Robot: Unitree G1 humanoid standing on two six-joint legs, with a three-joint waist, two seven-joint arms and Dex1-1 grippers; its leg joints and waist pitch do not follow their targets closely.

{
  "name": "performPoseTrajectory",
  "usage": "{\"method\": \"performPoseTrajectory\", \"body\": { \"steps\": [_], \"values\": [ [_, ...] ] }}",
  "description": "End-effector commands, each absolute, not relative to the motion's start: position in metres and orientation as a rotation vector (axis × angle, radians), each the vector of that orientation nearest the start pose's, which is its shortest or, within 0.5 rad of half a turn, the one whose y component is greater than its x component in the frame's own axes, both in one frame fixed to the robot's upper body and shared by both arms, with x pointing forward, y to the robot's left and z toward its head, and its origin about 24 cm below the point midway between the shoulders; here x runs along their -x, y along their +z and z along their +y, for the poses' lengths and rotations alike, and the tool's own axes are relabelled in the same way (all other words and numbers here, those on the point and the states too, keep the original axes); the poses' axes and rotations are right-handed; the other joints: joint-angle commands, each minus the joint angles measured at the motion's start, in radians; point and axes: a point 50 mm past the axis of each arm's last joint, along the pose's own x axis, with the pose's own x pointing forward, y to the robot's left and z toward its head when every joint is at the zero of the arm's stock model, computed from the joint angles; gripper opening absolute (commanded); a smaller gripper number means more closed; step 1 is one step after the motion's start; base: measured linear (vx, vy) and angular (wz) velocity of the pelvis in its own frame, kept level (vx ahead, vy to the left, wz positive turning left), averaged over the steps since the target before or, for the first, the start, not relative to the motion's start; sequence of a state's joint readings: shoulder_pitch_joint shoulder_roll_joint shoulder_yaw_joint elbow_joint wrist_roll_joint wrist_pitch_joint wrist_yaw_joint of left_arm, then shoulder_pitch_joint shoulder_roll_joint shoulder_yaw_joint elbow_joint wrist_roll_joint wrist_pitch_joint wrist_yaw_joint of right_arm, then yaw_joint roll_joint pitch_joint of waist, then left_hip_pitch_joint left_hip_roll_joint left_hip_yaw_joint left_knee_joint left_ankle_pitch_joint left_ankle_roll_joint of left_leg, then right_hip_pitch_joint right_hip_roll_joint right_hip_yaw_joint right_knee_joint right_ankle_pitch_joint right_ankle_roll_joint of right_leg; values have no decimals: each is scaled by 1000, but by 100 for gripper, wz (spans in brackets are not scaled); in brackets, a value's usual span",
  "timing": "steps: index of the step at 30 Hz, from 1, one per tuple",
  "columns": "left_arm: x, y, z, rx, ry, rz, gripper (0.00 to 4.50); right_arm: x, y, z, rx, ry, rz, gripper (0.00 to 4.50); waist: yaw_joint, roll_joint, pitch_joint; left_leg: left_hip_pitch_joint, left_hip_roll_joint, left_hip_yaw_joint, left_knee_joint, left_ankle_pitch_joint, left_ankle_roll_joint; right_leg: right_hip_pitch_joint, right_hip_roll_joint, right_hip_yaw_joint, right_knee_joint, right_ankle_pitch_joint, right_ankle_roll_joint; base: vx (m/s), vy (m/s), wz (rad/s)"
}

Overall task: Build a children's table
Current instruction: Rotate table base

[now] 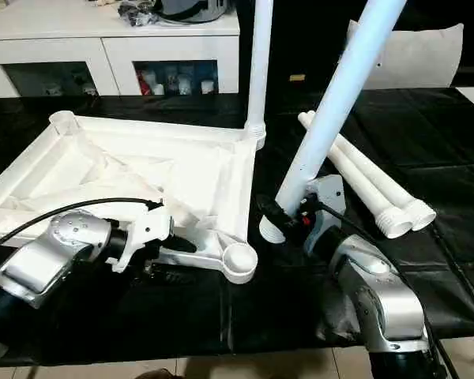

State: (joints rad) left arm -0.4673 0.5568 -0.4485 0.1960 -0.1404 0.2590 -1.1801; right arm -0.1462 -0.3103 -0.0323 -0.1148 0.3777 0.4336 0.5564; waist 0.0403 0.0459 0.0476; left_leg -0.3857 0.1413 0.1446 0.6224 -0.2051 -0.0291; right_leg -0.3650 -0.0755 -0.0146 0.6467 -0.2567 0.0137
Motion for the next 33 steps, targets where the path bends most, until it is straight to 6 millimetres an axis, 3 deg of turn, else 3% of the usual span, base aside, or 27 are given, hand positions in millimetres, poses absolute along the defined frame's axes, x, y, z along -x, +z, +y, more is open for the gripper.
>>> {"method": "performPoseTrajectory", "body": {
  "steps": [1,9,13,20,25,26,33],
  "values": [
    [-285,67,133,-483,-1440,447,275,-267,85,-169,-93,628,128,193,2,2,-60,19,67,-16,-82,-121,33,39,-63,29,-71,85,-289,0,0,0],
    [-288,62,133,-503,-1458,453,196,-266,84,-168,-91,629,131,193,2,-4,-59,17,69,-15,-83,-112,44,39,-65,31,-71,84,-285,0,0,0],
    [-289,60,133,-518,-1463,454,176,-265,83,-168,-86,634,136,193,2,-3,-58,18,70,-15,-85,-122,41,37,-66,31,-73,62,-284,0,0,0],
    [-291,59,135,-538,-1464,465,94,-264,81,-168,-74,647,145,193,2,-3,-57,17,71,-15,-85,-120,47,36,-66,31,-74,66,-286,0,0,0],
    [-292,57,138,-582,-1468,484,62,-263,80,-167,-75,651,150,193,1,-6,-56,16,71,-15,-87,-126,42,37,-67,32,-76,59,-283,0,0,0],
    [-292,57,138,-591,-1467,487,52,-263,80,-167,-75,651,151,193,0,-10,-56,15,71,-14,-87,-125,44,37,-67,32,-76,59,-283,0,0,0],
    [-292,55,137,-604,-1472,493,3,-264,81,-166,-73,658,150,193,-2,-10,-57,15,72,-14,-86,-108,55,36,-69,32,-75,67,-286,0,0,0]
  ]
}}
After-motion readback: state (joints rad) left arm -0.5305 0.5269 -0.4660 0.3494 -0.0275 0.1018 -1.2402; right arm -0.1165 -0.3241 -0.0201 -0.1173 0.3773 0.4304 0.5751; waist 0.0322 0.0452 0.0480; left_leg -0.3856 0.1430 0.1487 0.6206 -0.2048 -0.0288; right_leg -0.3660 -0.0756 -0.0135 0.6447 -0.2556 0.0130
